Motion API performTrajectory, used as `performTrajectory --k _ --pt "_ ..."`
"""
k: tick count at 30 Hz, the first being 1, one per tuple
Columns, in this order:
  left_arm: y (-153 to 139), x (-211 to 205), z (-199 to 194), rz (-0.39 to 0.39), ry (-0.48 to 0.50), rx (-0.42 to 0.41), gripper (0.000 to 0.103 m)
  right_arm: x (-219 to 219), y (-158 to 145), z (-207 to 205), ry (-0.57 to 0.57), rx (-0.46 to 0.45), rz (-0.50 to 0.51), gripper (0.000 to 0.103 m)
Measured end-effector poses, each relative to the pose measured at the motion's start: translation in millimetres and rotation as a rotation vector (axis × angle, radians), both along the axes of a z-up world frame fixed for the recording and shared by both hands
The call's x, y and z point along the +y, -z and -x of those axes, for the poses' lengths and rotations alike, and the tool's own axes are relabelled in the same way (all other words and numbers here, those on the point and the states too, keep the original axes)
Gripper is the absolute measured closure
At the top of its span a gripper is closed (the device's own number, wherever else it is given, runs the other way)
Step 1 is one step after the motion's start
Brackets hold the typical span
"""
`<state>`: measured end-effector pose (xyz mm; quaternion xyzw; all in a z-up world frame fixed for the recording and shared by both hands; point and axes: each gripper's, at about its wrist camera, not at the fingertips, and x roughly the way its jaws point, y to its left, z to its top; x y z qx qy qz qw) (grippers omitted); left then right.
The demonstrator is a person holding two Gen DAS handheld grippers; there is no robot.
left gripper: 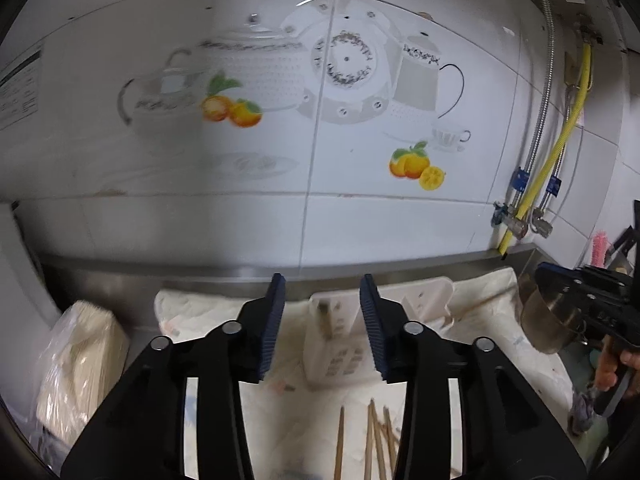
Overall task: Organize utensils
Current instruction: 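Open the left gripper over the white holder while the right gripper drops its chopstick in, then close the right gripper on a chopstick while the left gripper grasps another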
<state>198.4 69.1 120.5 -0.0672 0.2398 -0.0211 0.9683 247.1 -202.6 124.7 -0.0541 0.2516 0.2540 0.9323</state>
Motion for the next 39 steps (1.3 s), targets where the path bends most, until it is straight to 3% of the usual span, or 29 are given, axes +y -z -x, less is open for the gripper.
performTrajectory --k 6,15,19,28,39 --pt "25.5 4.5 43.6 0.010 -0.027 0.031 0.056 0.7 30.6 57.0 -0.041 0.037 -0.013 0.088" --pt "68.5 9.4 90.6 0.017 -0.050 0.076 0.052 15.0 120.5 133.1 -0.018 0.199 -0.019 0.088" --pt "83.6 8.9 103.9 0.013 -0.044 0.088 0.050 26.5 143.5 157.7 0.010 0.219 0.005 0.088" --pt "118.0 5.2 118.0 0.032 0.022 0.142 0.050 44.0 187.8 180.8 0.051 0.340 0.015 0.088" --pt "152.6 -8.1 119.6 0.063 0.111 0.230 0.050 46.2 207.6 176.9 0.117 0.420 0.004 0.089"
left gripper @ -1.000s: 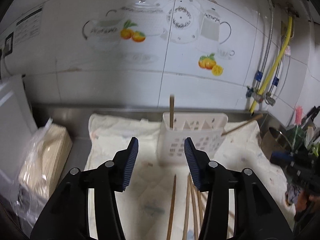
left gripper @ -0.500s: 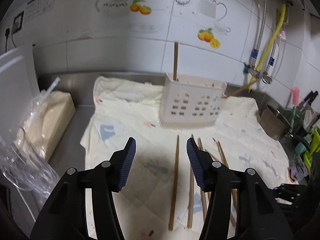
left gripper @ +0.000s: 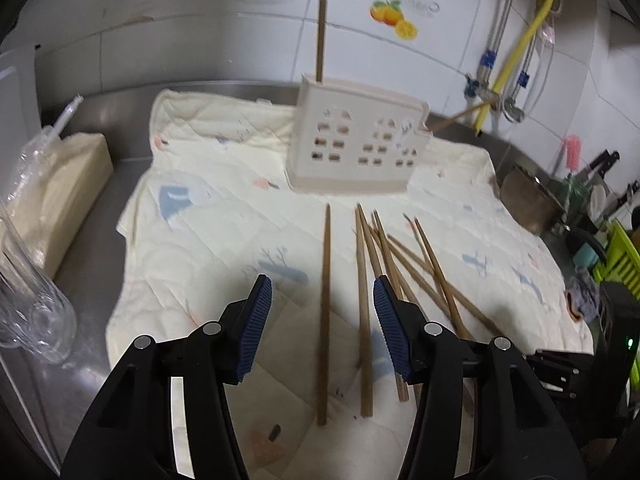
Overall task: Organize utensils
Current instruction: 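Close the right gripper on a chopstick while the left gripper grasps another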
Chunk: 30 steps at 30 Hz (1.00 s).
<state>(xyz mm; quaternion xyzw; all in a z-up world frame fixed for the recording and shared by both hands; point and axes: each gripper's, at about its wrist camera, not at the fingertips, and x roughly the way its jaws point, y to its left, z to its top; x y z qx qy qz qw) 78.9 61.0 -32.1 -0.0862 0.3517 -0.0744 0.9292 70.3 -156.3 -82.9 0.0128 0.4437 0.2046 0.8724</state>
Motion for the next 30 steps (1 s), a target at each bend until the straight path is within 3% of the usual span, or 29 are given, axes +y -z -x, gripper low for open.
performTrajectory --k 8,14,20,30 --pt "27.4 -5.7 -3.8 0.012 0.044 0.076 0.050 11.7 4.5 -2.0 -0.003 -0.004 0.042 0.094" --pt "43.6 -12.9 -11.1 0.009 0.072 0.128 0.051 4.6 1.4 -3.4 0.009 -0.012 0.013 0.096" --pt "53.9 -9.2 -17.8 0.020 0.071 0.156 0.071 -1.0 -18.4 2.3 0.009 -0.100 0.010 0.097" --pt "62.4 -13.8 -19.8 0.019 0.049 0.173 0.082 -13.6 -56.1 -2.4 -0.018 -0.214 -0.014 0.097"
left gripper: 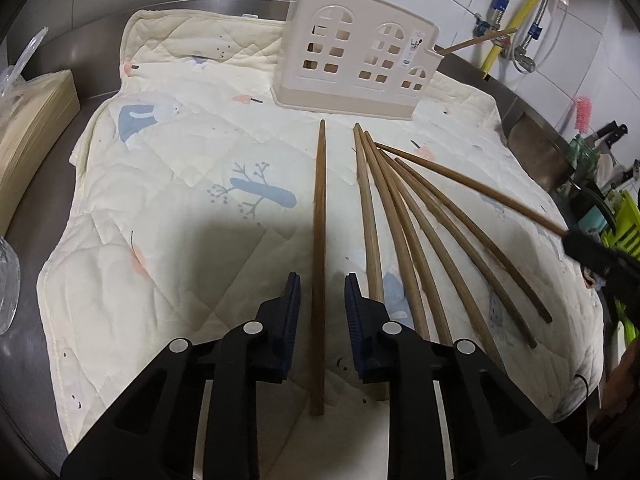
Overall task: Organize utensils
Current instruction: 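Close the right gripper on a chopstick while the left gripper grasps another, then raise the left gripper's chopstick over the holder while the right gripper raises its own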
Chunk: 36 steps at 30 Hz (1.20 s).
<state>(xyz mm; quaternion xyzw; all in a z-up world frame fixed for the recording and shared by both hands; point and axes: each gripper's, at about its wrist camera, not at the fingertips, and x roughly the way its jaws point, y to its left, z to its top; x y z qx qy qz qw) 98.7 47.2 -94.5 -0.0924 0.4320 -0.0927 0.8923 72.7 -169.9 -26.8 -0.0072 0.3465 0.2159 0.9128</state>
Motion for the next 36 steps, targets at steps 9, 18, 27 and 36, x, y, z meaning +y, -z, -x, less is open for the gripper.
performTrajectory --k 9,18,27,36 --pt "2.5 -8.0 -0.8 -0.060 -0.042 0.002 0.097 -12.3 -24.8 -13.4 -0.027 -0.071 -0.029 0.097" --pt "-44.2 -18.6 0.3 -0.086 0.001 -0.097 0.098 -28.2 -62.8 -35.0 -0.057 -0.140 -0.066 0.097" --pt "-112.8 -19.5 -18.1 -0.087 0.063 -0.226 0.098 -38.2 -112.5 -69.3 -0.080 -0.176 -0.088 0.097" --pt "-168.9 -21.7 -32.6 -0.072 0.129 -0.313 0.098 -35.0 -165.8 -92.5 -0.112 -0.229 -0.063 0.097"
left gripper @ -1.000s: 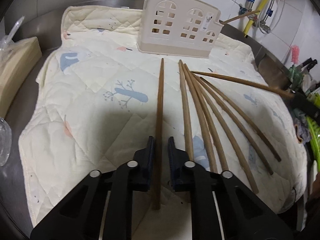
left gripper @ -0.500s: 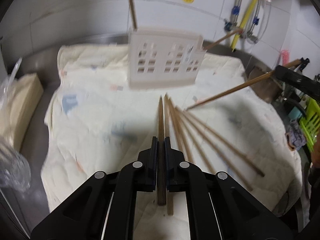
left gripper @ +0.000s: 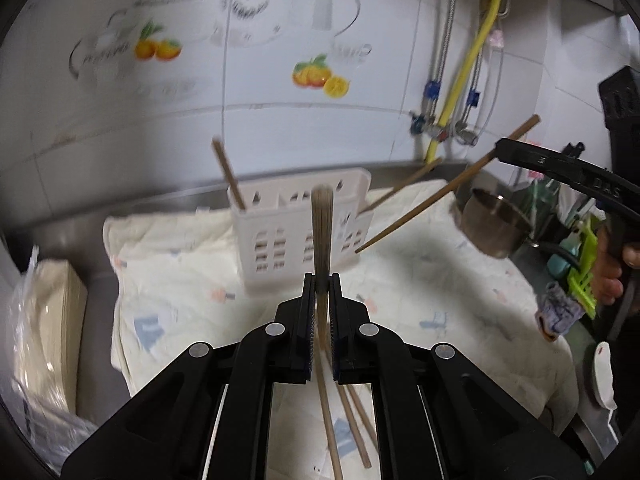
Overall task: Organize utensils
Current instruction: 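Raise the left gripper's chopstick over the holder while the right gripper raises its own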
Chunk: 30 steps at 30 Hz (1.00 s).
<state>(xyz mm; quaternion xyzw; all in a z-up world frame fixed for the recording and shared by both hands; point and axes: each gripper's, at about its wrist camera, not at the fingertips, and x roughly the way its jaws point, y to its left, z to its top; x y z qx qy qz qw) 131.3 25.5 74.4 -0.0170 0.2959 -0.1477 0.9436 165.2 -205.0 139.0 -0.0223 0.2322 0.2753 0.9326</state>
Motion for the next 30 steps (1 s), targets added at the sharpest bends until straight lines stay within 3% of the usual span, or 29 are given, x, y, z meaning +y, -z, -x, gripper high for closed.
performTrajectory --k 10,17,21,30 --pt "-73.5 -0.3 -15.5 0.005 0.020 -0.160 0.098 -1.9 -40.9 -28.5 0.040 -0.052 0.034 0.097" --pt "-113.7 9.1 -45.5 -0.020 -0.053 -0.265 0.098 5.9 -47.5 -54.8 0.072 -0.054 0.074 0.097" --pt "-109.0 11.1 -72.3 -0.045 -0.102 -0.248 0.098 9.9 -39.9 -72.3 0.082 -0.024 0.085 0.097" --pt "-64.3 23.6 -112.0 -0.008 -0.125 -0.128 0.098 20.8 -23.8 -90.3 0.077 -0.005 0.085 0.097"
